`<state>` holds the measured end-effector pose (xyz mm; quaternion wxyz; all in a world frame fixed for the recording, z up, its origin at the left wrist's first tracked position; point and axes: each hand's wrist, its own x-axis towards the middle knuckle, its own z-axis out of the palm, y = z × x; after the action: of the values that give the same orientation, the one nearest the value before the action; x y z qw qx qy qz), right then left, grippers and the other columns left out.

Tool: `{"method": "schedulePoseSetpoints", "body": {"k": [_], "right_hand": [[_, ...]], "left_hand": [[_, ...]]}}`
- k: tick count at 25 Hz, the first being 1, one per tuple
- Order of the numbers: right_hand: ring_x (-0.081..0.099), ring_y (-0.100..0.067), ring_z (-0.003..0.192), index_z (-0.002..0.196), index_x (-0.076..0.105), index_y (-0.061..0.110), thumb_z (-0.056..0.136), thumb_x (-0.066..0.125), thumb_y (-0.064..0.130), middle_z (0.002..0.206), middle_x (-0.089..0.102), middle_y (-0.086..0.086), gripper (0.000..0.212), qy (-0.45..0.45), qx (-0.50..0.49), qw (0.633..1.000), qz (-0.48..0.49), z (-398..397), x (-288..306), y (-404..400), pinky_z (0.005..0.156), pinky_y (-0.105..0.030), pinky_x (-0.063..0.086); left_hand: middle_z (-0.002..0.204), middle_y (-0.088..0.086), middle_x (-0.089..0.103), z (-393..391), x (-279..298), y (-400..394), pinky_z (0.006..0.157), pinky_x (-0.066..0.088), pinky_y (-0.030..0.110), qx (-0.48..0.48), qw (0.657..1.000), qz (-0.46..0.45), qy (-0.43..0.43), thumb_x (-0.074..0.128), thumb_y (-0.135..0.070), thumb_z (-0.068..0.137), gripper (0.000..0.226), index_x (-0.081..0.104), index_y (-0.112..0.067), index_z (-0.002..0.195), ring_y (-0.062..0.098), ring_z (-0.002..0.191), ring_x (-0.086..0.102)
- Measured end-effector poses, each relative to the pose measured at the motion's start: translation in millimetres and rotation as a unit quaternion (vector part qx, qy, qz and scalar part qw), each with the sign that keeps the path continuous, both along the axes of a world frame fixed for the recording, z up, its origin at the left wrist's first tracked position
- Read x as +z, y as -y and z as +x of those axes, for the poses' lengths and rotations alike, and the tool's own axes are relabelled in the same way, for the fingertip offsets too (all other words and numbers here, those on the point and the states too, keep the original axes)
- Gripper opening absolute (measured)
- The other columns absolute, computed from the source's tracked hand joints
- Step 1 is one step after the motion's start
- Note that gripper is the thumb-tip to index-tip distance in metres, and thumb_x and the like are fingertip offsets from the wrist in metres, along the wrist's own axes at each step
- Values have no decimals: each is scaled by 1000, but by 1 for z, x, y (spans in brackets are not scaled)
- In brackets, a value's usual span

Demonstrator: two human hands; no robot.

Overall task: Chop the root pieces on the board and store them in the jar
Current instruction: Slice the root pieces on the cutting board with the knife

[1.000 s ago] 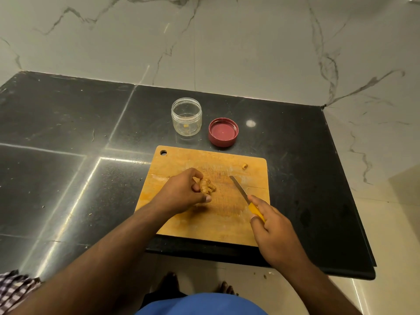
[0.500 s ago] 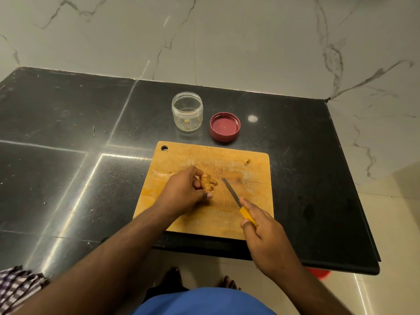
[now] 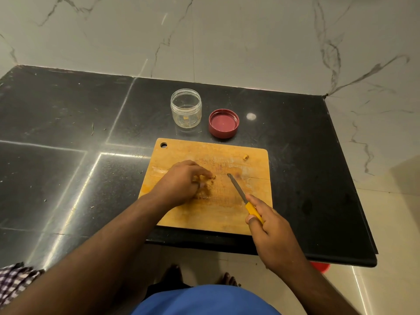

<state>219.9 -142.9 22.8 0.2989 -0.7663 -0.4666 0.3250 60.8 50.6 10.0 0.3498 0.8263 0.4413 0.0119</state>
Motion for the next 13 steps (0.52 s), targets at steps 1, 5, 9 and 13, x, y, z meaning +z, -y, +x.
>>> {"method": "schedulePoseSetpoints", "body": {"k": [1, 5, 9, 13], "right_hand": [[40, 34, 96, 148, 37, 30, 103, 45, 17, 132, 41, 19, 47, 1, -1, 1000, 0, 0, 1, 1, 70, 5, 36], [47, 22, 103, 149, 35, 30, 103, 43, 19, 132, 43, 18, 48, 11, 9, 1000, 3, -2, 1, 6, 77, 1, 40], [45, 6, 116, 152, 28, 32, 103, 41, 22, 129, 41, 22, 51, 41, 59, 997, 4, -15, 0, 8, 94, -12, 41], [52, -4, 85, 153, 24, 33, 104, 38, 23, 109, 47, 15, 53, 71, 68, 995, 2, -25, -4, 3, 71, -25, 50]], "left_hand": [[129, -7, 54, 1, -1, 3, 99, 50, 32, 19, 1000, -2, 4, 70, -25, 93, 31, 69, -35, 123, 15, 117, 53], [116, -5, 53, 1, -8, 17, 83, 46, 24, 99, 994, 2, 43, 76, -31, 88, 25, 71, -33, 112, 11, 98, 55], [110, -5, 53, 3, -9, 24, 80, 42, 23, 127, 990, -5, 59, 78, -32, 86, 22, 72, -33, 106, 12, 101, 54], [108, -3, 54, 3, -13, 29, 78, 41, 25, 139, 988, 4, 64, 78, -33, 86, 22, 71, -33, 107, 15, 102, 55]]}}
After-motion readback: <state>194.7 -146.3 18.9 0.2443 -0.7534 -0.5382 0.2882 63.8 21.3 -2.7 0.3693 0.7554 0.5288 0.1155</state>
